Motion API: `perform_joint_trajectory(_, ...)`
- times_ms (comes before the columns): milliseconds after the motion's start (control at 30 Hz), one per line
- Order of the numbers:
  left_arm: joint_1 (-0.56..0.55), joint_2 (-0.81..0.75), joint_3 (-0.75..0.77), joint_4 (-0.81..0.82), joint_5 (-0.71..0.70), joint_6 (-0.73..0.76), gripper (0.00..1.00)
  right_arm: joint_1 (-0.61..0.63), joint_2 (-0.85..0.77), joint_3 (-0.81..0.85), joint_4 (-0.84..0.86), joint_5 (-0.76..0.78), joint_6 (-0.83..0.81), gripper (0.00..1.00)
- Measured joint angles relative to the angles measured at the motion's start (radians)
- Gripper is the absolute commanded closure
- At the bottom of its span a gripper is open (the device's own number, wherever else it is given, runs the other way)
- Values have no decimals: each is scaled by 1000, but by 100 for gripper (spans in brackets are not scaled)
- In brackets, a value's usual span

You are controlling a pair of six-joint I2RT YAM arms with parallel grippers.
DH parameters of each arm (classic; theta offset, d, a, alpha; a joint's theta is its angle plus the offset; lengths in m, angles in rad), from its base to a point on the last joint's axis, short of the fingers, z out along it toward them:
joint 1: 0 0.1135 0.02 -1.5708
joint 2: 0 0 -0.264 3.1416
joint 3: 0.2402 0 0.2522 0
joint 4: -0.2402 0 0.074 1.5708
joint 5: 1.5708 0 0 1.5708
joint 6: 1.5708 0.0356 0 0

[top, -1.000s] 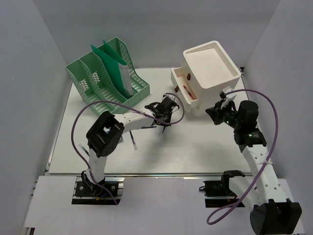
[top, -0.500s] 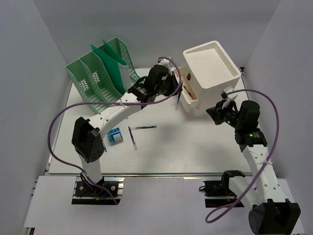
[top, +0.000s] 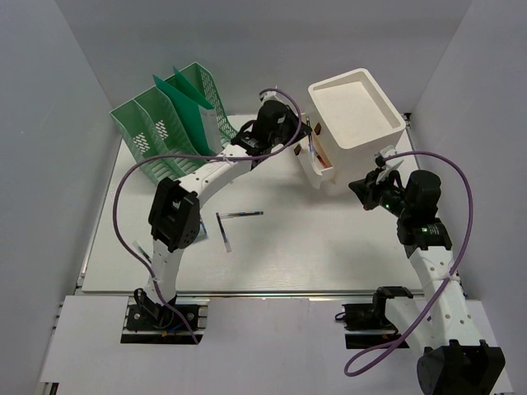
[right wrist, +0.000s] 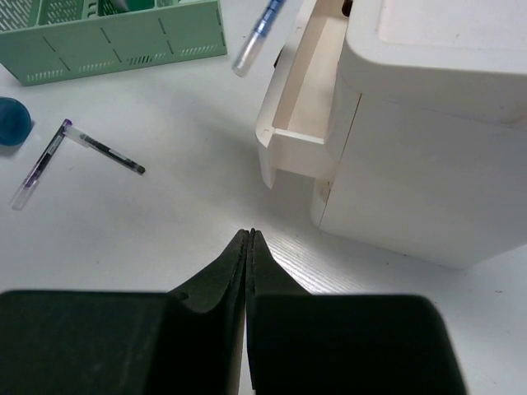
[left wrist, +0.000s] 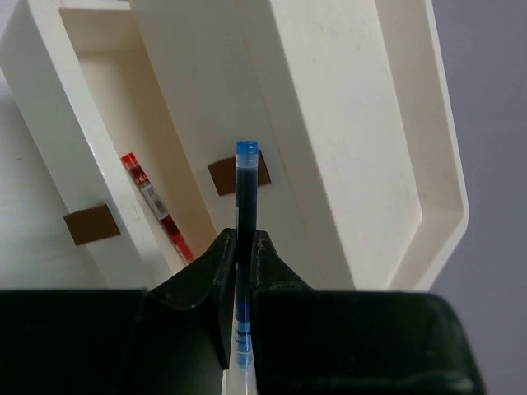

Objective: Organize the desk

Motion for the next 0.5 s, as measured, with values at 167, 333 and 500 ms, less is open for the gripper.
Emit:
perform_joint_trajectory(167,5,60,13,40,-18,-33,90,0,-3,0,0,-5,0,100)
perform_joint_trajectory(333,5,113,69,55,-25,-51,64,-1,-2,0,0,-11,3,100)
perform_joint_trajectory(500,10,144,107,59,-25,-69,47,-11,-1,0,0,-16,7,100)
